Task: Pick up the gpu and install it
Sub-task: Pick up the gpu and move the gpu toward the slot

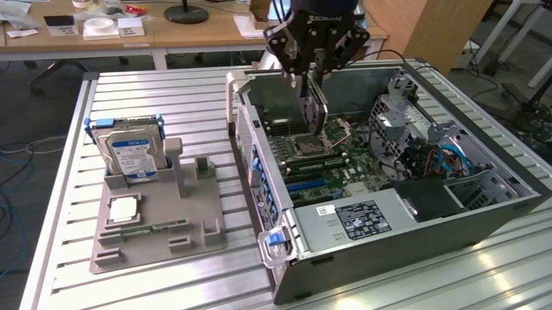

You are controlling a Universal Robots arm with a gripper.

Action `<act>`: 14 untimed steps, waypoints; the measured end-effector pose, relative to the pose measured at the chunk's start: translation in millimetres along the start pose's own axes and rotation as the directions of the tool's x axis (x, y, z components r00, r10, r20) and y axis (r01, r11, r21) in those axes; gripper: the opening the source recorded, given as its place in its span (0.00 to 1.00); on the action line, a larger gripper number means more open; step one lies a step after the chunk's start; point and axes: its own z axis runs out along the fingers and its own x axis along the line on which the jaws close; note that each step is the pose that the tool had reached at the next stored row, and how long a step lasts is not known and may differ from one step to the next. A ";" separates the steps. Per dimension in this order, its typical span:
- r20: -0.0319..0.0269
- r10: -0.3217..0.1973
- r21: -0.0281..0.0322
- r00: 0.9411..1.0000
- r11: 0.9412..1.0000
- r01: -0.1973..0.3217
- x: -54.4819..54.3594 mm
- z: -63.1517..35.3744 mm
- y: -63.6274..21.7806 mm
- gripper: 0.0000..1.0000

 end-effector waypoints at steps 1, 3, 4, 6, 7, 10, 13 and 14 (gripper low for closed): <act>0.000 0.000 0.000 1.000 1.000 0.000 -4.5 0.4 0.5 0.27; 0.000 0.000 0.000 1.000 1.000 0.000 -13.4 1.1 1.4 0.27; 0.000 0.000 0.000 1.000 1.000 0.000 -18.1 1.5 1.9 0.27; 0.000 0.000 0.000 1.000 1.000 0.000 -27.0 2.2 2.7 0.27; 0.000 0.000 0.000 1.000 1.000 0.000 -31.5 2.6 3.1 0.27; 0.000 0.000 0.000 1.000 1.000 0.000 -45.0 3.8 4.5 0.27; 0.000 0.000 0.000 1.000 1.000 0.000 -58.7 4.9 5.5 0.27; 0.000 0.000 0.000 1.000 1.000 0.000 -63.1 5.3 5.9 0.27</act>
